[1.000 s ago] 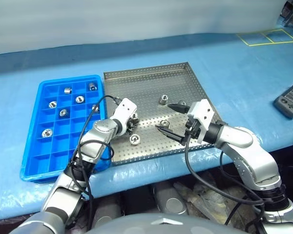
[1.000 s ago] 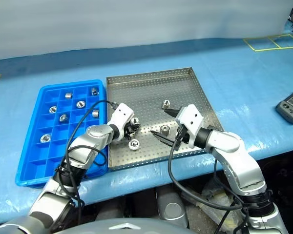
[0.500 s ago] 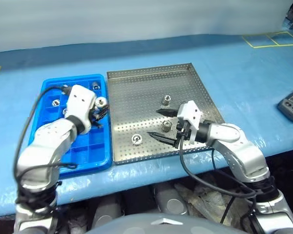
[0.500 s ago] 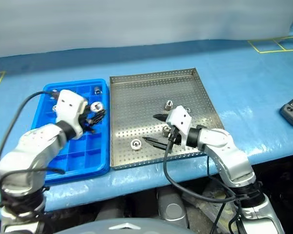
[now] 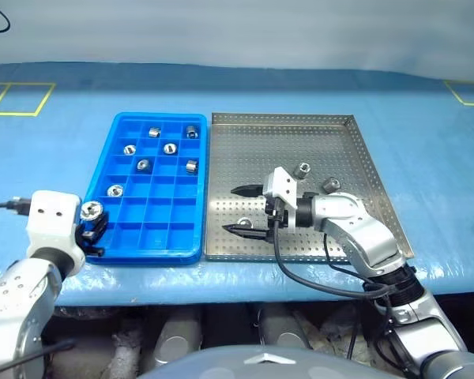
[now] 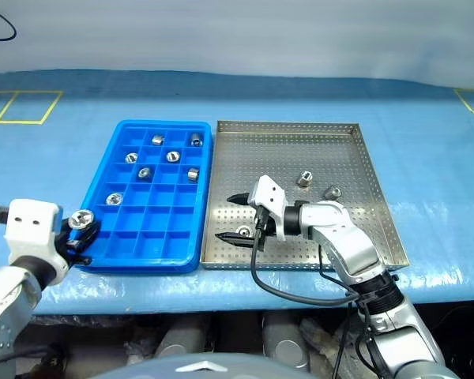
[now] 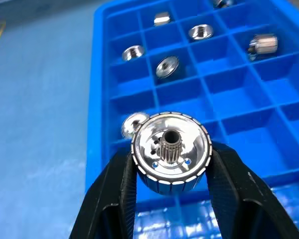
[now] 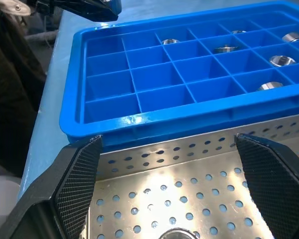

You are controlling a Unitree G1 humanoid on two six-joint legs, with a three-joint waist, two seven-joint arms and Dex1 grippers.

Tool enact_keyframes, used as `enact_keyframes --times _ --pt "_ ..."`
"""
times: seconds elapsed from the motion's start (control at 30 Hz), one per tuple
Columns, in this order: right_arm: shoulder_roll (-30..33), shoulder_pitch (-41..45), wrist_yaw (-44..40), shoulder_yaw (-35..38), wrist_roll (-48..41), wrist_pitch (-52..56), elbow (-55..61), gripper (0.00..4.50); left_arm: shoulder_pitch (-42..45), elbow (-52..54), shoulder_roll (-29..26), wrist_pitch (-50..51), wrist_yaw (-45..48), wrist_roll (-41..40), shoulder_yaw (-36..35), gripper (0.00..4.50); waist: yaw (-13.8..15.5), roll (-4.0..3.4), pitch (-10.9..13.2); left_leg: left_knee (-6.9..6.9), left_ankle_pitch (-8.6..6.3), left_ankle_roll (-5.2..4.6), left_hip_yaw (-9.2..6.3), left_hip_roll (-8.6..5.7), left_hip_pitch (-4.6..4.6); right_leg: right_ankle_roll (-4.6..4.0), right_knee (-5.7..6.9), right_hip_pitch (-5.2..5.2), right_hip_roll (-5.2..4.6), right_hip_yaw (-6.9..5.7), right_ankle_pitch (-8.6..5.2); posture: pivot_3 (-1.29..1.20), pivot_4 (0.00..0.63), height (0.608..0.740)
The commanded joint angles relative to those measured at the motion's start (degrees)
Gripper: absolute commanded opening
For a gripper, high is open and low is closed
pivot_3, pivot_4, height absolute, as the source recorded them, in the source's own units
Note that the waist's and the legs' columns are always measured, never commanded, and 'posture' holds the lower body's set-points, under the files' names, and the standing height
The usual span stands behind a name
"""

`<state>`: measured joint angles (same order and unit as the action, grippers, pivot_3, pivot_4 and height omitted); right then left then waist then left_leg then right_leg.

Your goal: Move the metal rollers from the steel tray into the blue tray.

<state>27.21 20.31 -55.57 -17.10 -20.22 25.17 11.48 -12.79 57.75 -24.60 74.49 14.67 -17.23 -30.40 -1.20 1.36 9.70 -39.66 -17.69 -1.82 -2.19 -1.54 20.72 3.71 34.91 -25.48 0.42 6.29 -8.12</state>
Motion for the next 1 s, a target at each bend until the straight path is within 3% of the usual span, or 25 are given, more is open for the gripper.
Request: enact_keyframes --times 0.03,0.33,0.6,0.8,1.0 --pt "-0.5 1.4 -1.1 0.2 -0.2 -1.3 1.0 4.5 -1.1 2.2 1.5 -1.8 -2.1 -0.2 -0.9 1.72 0.6 0.0 0.0 0.0 0.01 0.02 -0.04 0.0 0.0 -0.2 0.0 0.02 0.02 -0.04 -0.13 0.13 0.15 0.74" --pt "-0.1 0.9 -0.7 1.2 0.1 -1.3 2.2 4.5 -1.4 -0.4 2.3 -2.4 -3.1 1.2 2.7 1.72 0.5 0.0 0.0 0.01 0.05 0.11 -0.22 0.01 -0.01 -0.29 0.03 0.07 0.06 -0.21 -0.18 0.09 0.15 0.74" --pt "0.4 -0.1 0.9 2.3 0.2 -1.0 3.2 4.5 -0.6 -2.3 0.0 -3.4 -3.6 3.1 2.8 4.26 0.4 0.0 0.0 0.02 0.05 0.14 -0.3 0.02 0.0 -0.39 0.03 0.08 0.07 -0.29 -0.24 0.07 0.15 0.74" --pt "0.8 -0.6 2.4 3.6 0.5 -1.2 4.2 4.5 6.3 -1.8 3.9 -10.2 1.8 -3.6 4.9 4.26 0.5 0.01 0.0 0.01 0.07 0.16 -0.33 0.0 0.01 -0.4 0.03 0.12 0.04 -0.33 -0.25 0.03 0.15 0.74" --pt "3.7 -3.2 5.4 7.2 0.7 0.2 9.2 4.5 14.5 -8.6 2.4 -14.5 5.6 -5.4 19.1 4.26 -0.5 -0.04 0.0 0.02 0.07 0.18 -0.3 -0.01 0.03 -0.37 0.02 0.09 0.06 -0.32 -0.22 -0.08 0.15 0.74"
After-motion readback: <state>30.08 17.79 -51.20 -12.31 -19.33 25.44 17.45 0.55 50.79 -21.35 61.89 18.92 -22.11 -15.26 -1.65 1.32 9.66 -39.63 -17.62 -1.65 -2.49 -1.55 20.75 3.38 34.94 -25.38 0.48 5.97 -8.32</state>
